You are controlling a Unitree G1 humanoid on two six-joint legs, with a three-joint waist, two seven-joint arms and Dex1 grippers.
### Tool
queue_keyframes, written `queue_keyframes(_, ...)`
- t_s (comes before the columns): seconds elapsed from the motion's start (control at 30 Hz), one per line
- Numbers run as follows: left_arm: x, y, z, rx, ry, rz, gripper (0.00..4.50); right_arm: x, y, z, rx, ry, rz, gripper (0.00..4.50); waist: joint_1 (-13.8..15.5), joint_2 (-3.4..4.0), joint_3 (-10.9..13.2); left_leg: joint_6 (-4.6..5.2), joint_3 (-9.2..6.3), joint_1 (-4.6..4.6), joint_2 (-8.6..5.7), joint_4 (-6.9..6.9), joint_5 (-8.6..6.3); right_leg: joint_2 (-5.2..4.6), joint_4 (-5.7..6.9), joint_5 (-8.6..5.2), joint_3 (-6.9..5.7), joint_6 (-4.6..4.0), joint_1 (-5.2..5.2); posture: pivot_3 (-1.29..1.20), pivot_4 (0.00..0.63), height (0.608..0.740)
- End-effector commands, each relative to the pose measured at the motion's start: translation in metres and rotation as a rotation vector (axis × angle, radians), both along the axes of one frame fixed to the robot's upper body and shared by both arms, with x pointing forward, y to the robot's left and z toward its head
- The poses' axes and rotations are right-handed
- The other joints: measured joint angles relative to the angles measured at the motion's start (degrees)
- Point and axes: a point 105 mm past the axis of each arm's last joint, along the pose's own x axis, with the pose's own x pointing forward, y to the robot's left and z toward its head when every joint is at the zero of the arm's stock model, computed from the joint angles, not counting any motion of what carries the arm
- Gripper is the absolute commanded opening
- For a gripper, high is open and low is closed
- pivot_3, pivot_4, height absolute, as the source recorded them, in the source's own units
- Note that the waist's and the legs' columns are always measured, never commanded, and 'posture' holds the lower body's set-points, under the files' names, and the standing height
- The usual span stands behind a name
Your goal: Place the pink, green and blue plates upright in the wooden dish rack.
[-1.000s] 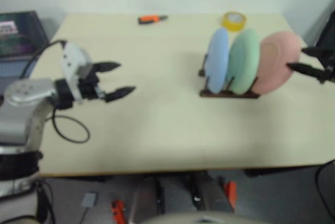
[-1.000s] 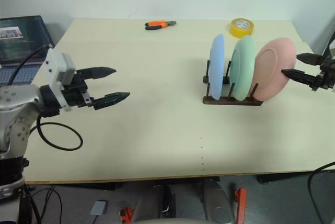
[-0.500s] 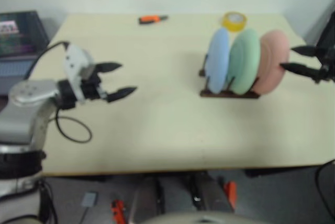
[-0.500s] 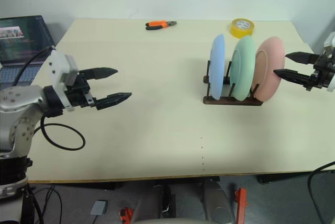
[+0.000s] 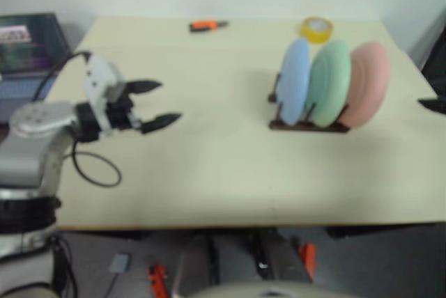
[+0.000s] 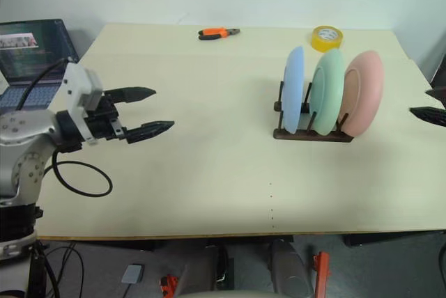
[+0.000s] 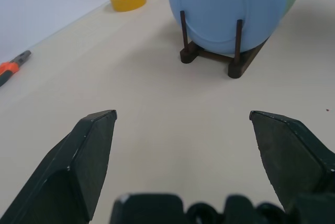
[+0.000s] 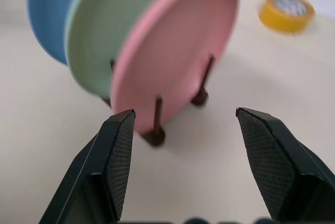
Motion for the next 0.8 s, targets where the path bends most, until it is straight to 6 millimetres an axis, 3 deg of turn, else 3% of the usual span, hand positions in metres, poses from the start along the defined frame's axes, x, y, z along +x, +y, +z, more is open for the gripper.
queue_keyframes(0.03,-0.006,0.003,0.016,0.023,-0.049,-0.016,4.50,-0.009,-0.009,0.014,-0.027,-0.021,0.014,3.32,-0.43,0.02,-0.01,0.00,0.00,0.02,0.00,0.00,0.00,0.00,0.02,0.00,0.02,0.00,0.00,0.00,0.150,0.740)
queue_keyframes(0.3,-0.007,0.029,0.019,0.065,-0.055,0.059,4.50,-0.003,0.003,0.008,-0.003,-0.038,0.087,3.32,-1.33,0.07,-0.04,0.00,-0.04,0.18,0.03,-0.02,0.00,0.03,0.06,-0.02,0.00,-0.06,0.12,0.00,0.150,0.740)
queue_keyframes(0.43,-0.007,0.044,0.035,0.091,-0.096,0.106,4.50,-0.002,0.009,0.008,-0.012,-0.057,0.113,3.32,-1.30,0.08,-0.04,-0.01,-0.04,0.21,0.04,-0.02,0.00,0.02,0.05,-0.02,0.00,-0.06,0.17,0.00,0.150,0.740)
queue_keyframes(0.67,-0.016,0.044,0.021,0.090,-0.052,0.112,4.50,-0.004,0.006,-0.007,0.008,-0.004,0.100,3.32,-1.13,0.08,-0.04,-0.01,-0.03,0.34,0.00,-0.08,-0.01,-0.12,-0.06,-0.04,-0.02,-0.08,0.34,0.00,0.150,0.740)
queue_keyframes(0.8,-0.019,0.047,0.023,0.088,-0.053,0.123,4.50,-0.005,0.005,-0.011,0.009,0.013,0.086,3.32,-1.14,0.09,-0.04,-0.01,-0.04,0.37,0.00,-0.07,-0.01,-0.13,0.00,-0.04,-0.02,-0.08,0.33,0.00,0.150,0.740)
